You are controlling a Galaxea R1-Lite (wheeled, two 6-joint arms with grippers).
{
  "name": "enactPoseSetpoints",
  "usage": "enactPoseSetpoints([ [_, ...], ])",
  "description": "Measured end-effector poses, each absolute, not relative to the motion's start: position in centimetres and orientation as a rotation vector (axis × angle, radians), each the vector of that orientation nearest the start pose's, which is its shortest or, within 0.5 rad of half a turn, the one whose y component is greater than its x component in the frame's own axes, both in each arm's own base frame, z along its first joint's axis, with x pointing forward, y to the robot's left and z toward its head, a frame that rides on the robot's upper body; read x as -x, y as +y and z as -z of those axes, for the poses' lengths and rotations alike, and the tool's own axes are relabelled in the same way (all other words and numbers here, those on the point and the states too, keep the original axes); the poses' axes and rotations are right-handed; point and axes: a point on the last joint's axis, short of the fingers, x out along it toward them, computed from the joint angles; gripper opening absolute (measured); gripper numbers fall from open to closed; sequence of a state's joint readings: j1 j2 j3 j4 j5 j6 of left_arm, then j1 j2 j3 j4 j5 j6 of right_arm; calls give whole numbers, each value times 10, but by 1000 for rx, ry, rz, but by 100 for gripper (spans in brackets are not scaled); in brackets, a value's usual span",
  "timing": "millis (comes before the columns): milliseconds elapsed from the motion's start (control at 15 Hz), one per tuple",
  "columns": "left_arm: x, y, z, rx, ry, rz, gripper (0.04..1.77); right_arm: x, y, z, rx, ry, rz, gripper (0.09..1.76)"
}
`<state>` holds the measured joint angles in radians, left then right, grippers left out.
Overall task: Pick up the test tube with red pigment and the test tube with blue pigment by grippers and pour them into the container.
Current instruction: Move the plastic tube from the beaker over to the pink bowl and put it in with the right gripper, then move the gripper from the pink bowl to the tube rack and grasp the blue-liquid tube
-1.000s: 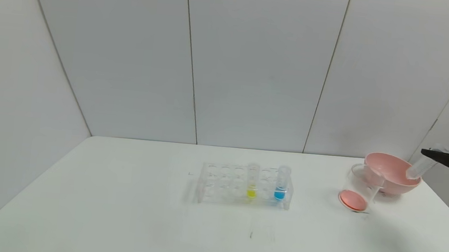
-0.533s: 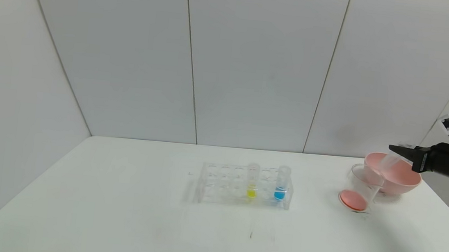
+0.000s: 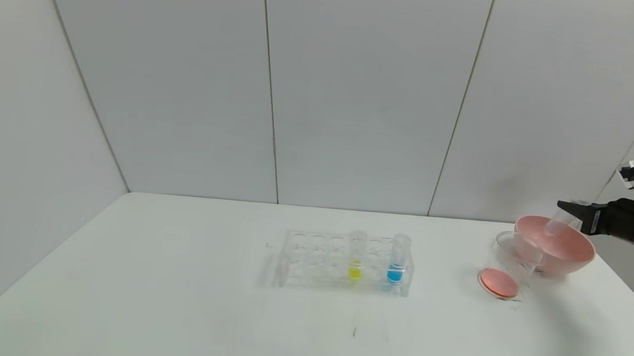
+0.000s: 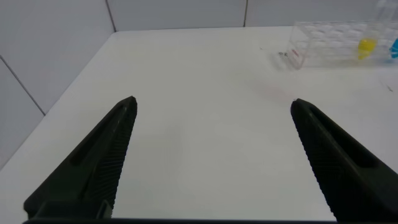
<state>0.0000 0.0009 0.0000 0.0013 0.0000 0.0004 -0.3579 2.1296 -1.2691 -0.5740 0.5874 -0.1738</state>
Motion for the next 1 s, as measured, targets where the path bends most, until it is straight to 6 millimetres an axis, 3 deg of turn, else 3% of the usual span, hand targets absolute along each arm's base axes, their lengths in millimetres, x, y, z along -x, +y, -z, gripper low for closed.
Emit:
enactPoseSetpoints([
  [200,23,0,-75,0,2,0,176,-405,-140,-136,36,244,-247,54],
  [400,23,0,-75,0,2,0,176,-405,-142,-135,36,245,-244,92],
  [600,23,0,-75,0,1,0,176,-404,-145,-135,34,240,-244,117],
  [1000,23,0,-75,0,2,0,176,-390,-149,-155,16,218,-220,146],
])
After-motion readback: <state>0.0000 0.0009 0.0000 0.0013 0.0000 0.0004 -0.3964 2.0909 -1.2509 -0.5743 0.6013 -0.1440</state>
